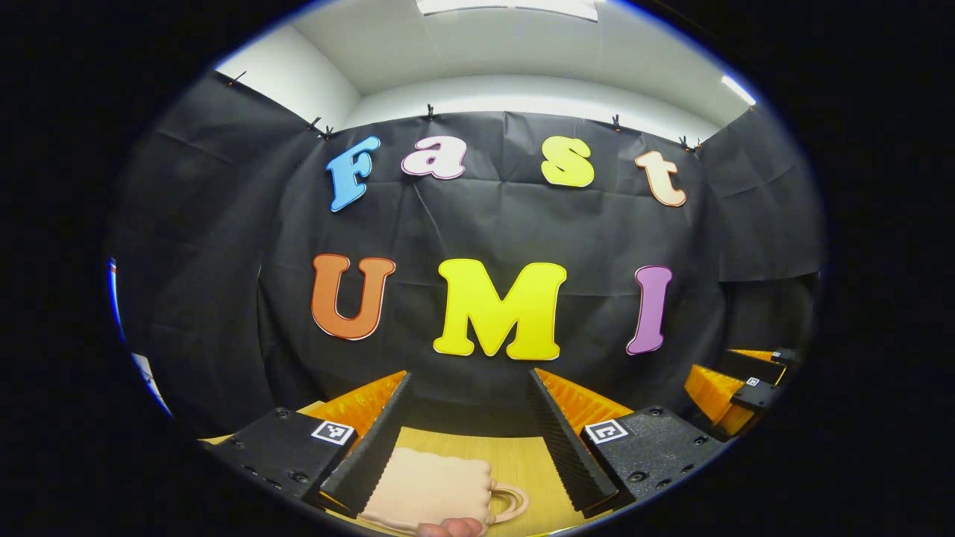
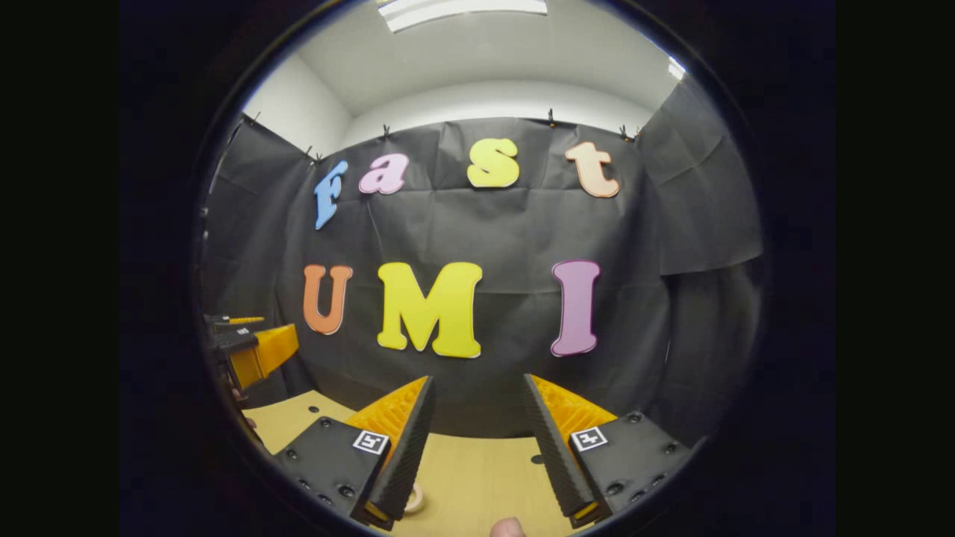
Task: First open the suitcase, pack the skin care products into it, and then close the suitcase.
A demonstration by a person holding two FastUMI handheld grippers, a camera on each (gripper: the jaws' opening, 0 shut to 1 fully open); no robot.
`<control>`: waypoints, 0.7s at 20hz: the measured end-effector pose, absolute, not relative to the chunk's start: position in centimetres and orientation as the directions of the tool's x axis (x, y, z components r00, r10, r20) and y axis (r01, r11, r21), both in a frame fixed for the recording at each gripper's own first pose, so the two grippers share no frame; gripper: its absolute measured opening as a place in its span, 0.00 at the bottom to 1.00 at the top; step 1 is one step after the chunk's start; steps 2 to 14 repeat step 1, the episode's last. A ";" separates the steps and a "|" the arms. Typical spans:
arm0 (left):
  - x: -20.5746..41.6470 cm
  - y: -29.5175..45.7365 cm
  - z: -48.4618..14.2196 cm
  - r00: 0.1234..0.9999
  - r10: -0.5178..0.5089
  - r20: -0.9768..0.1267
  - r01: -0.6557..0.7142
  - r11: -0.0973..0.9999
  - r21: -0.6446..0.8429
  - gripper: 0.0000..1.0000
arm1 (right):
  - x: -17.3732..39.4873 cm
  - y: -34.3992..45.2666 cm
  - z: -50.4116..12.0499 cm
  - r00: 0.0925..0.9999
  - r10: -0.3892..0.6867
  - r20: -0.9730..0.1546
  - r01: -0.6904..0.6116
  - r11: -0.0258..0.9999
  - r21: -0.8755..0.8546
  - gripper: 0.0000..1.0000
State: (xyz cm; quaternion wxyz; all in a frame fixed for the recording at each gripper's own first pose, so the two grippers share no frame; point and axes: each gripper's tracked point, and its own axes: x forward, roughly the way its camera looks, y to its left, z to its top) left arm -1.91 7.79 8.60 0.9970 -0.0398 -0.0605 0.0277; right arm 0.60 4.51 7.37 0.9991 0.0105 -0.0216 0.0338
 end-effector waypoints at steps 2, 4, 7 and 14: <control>-1.8 7.8 8.9 0.990 0.059 0.126 -0.049 0.996 -0.078 0.96 | 0.5 4.6 7.6 0.997 0.066 0.049 -0.068 0.997 0.028 0.70; -1.8 7.8 8.9 0.990 0.059 0.126 -0.049 0.996 -0.078 0.96 | 0.5 4.6 7.6 0.997 0.066 0.049 -0.068 0.997 0.028 0.70; -1.8 7.8 8.9 0.990 0.059 0.126 -0.049 0.996 -0.078 0.96 | 0.5 4.6 7.6 0.997 0.066 0.049 -0.068 0.997 0.028 0.70; -1.8 7.8 8.9 0.990 0.059 0.126 -0.049 0.996 -0.078 0.96 | 0.5 4.6 7.6 0.997 0.066 0.049 -0.068 0.997 0.028 0.70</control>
